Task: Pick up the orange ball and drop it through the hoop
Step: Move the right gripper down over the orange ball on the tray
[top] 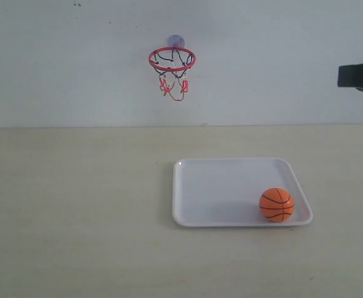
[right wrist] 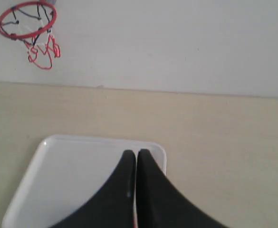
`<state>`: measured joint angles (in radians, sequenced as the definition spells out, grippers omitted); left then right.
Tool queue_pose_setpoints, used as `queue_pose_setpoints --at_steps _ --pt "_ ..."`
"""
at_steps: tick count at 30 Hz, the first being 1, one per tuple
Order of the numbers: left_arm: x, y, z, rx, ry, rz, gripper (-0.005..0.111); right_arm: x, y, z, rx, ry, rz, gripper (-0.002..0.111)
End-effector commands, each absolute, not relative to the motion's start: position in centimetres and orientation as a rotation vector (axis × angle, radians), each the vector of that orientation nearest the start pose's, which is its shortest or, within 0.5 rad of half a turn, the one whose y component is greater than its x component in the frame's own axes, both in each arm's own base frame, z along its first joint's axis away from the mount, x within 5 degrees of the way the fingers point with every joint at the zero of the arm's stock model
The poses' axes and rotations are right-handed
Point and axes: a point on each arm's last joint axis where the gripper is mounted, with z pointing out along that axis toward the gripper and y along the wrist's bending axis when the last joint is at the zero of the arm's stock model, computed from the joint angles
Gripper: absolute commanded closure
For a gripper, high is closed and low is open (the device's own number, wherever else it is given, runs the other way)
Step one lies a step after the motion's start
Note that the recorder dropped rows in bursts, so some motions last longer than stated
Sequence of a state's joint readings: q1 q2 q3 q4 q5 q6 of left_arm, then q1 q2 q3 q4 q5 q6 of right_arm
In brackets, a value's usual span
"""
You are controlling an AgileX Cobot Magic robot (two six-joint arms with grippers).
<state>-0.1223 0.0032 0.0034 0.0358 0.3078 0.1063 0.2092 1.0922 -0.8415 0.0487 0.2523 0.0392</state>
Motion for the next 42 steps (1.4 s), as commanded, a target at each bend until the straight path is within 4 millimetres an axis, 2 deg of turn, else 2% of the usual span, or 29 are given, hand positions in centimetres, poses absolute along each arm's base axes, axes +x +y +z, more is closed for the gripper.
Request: queue_pose_setpoints --at_steps 1,12,20,24,28,31,33,37,39,40,41,42 --pt "5.4 -0.6 18.6 0.232 1.771 0.029 0.103 25.4 5.4 34.0 -0.118 1.878 0.208 0.108" --pt "5.4 -0.6 18.6 0.232 1.771 0.029 0.103 25.6 5.5 34.0 -0.121 1.87 0.205 0.108" --pt "5.4 -0.6 18.6 0.232 1.771 0.029 0.103 26.1 5.5 34.7 -0.153 1.766 0.176 0.108" --pt "5.4 -0.6 18.6 0.232 1.771 0.029 0.103 27.1 5.8 32.6 -0.066 1.989 0.238 0.108" --pt "5.4 -0.6 18.6 0.232 1.771 0.029 0.103 29.2 6.4 29.6 -0.118 2.361 0.184 0.108" --pt "5.4 -0.6 18.6 0.232 1.771 0.029 0.103 31.0 6.8 28.6 -0.193 2.574 0.141 0.108" --pt "5.4 -0.6 18.6 0.232 1.771 0.029 0.103 32.1 7.1 28.1 -0.216 2.657 0.13 0.108" --pt "5.4 -0.6 18.6 0.232 1.771 0.029 0.103 34.0 7.6 28.1 -0.222 2.709 0.134 0.108" --pt "5.4 -0.6 18.6 0.232 1.771 0.029 0.103 34.5 7.7 28.0 -0.225 2.722 0.134 0.103" --pt "5.4 -0.6 18.6 0.232 1.771 0.029 0.103 34.7 7.9 27.7 -0.222 2.736 0.156 0.091" --pt "5.4 -0.6 18.6 0.232 1.771 0.029 0.103 34.7 8.0 27.6 -0.222 2.741 0.164 0.084" --pt "5.4 -0.6 18.6 0.232 1.771 0.029 0.103 34.7 8.0 27.1 -0.22 2.767 0.169 0.062"
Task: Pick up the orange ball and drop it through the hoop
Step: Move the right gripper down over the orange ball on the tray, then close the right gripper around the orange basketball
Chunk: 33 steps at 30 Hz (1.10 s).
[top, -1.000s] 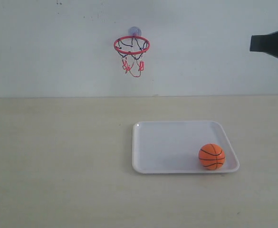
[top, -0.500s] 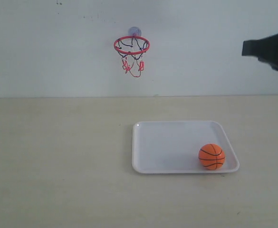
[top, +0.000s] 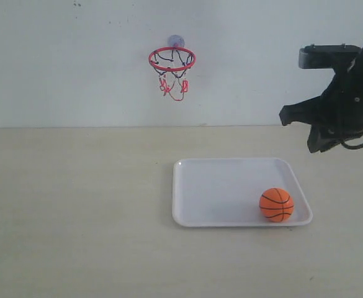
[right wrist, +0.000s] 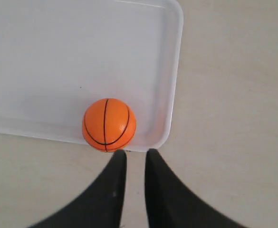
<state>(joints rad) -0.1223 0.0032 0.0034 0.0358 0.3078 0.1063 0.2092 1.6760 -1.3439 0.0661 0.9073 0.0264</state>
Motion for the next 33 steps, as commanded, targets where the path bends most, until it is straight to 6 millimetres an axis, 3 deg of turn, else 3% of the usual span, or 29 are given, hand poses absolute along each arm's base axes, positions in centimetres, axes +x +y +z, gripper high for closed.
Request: queue_pose_setpoints --at_steps 1,2,4,7,15,23,25,28,33 --pt "5.4 -0.6 18.6 0.232 1.771 0.029 0.103 34.8 8.1 26.8 -0.215 2.78 0.174 0.053" --pt "5.4 -0.6 18.6 0.232 1.771 0.029 0.103 34.9 8.2 26.4 -0.203 2.795 0.188 0.033" --pt "5.4 -0.6 18.6 0.232 1.771 0.029 0.103 35.2 8.7 25.5 -0.163 2.829 0.265 0.027" --pt "5.4 -0.6 18.6 0.232 1.771 0.029 0.103 35.7 9.4 23.6 -0.112 2.884 0.347 0.027" --pt "5.4 -0.6 18.6 0.232 1.771 0.029 0.103 37.5 10.0 19.5 -0.181 2.896 0.321 0.027" --pt "5.4 -0.6 18.6 0.232 1.771 0.029 0.103 38.6 12.5 17.5 -0.261 2.907 0.316 0.027" --pt "5.4 -0.6 18.6 0.232 1.771 0.029 0.103 39.1 12.4 17.0 -0.262 2.92 0.266 0.031" --pt "5.4 -0.6 18.6 0.232 1.771 0.029 0.103 39.3 12.1 16.4 -0.28 2.939 0.187 0.047" --pt "5.4 -0.6 18.6 0.232 1.771 0.029 0.103 39.4 12.1 16.3 -0.283 2.941 0.186 0.047"
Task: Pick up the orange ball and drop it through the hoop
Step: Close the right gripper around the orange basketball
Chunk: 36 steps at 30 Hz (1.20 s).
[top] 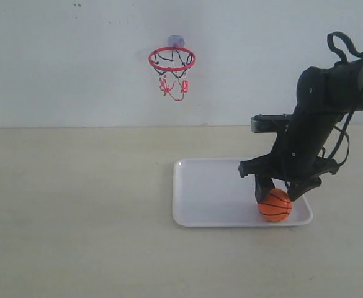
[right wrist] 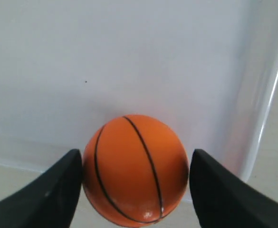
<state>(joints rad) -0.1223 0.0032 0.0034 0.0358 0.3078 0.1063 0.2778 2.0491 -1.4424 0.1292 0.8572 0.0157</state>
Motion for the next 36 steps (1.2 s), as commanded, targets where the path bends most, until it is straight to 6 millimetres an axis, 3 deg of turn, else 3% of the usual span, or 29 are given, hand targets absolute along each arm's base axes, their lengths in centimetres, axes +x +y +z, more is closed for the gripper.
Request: queue_pose_setpoints --at_steps 1,13,16,23,24,30,36 --pt "5.4 -0.6 18.6 0.232 1.771 0.029 0.103 39.4 12.1 16.3 -0.283 2.941 0.186 0.047" --pt "5.4 -0.6 18.6 0.232 1.771 0.029 0.103 39.2 12.0 16.0 -0.285 2.967 0.185 0.048" --pt "5.4 -0.6 18.6 0.232 1.771 0.029 0.103 39.2 12.1 15.3 -0.267 2.987 0.184 0.061" --pt "5.4 -0.6 18.6 0.232 1.771 0.029 0.103 39.3 12.1 15.2 -0.242 2.987 0.186 0.106" --pt "5.4 -0.6 18.6 0.232 1.771 0.029 0.103 39.3 12.1 15.2 -0.239 2.992 0.186 0.108" --pt "5.4 -0.6 18.6 0.232 1.771 0.029 0.103 39.3 12.1 15.8 -0.246 3.017 0.185 0.108" --pt "5.4 -0.6 18.6 0.232 1.771 0.029 0.103 40.0 12.4 19.5 -0.308 2.97 0.202 0.108"
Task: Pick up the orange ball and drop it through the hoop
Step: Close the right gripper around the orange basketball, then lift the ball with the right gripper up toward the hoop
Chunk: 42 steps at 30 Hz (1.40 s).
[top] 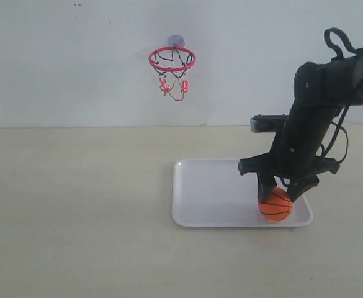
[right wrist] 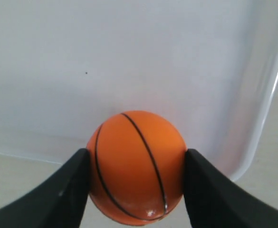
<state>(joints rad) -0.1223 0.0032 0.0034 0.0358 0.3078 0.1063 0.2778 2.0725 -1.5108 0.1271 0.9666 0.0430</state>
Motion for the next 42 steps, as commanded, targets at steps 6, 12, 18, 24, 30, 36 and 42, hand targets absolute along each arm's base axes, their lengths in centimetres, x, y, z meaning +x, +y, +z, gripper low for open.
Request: queue_pose_setpoints --at_steps 6,12,18,24,30,36,42 --pt "5.4 -0.6 18.6 0.232 1.771 0.029 0.103 39.6 12.3 23.3 -0.396 2.884 0.21 0.108" --pt "5.4 -0.6 18.6 0.232 1.771 0.029 0.103 38.5 12.0 26.2 -0.508 2.815 0.203 0.108" --pt "5.4 -0.6 18.6 0.232 1.771 0.029 0.103 37.6 11.8 27.7 -0.551 2.804 0.21 0.108" --pt "5.4 -0.6 18.6 0.232 1.771 0.029 0.103 36.9 11.8 27.6 -0.581 2.875 0.223 0.108" --pt "5.4 -0.6 18.6 0.232 1.771 0.029 0.103 36.6 12.0 27.6 -0.591 2.892 0.264 0.108" --pt "5.4 -0.6 18.6 0.232 1.771 0.029 0.103 36.7 12.0 27.6 -0.587 2.878 0.27 0.108" --pt "5.4 -0.6 18.6 0.232 1.771 0.029 0.103 37.2 12.2 27.8 -0.576 2.816 0.284 0.108"
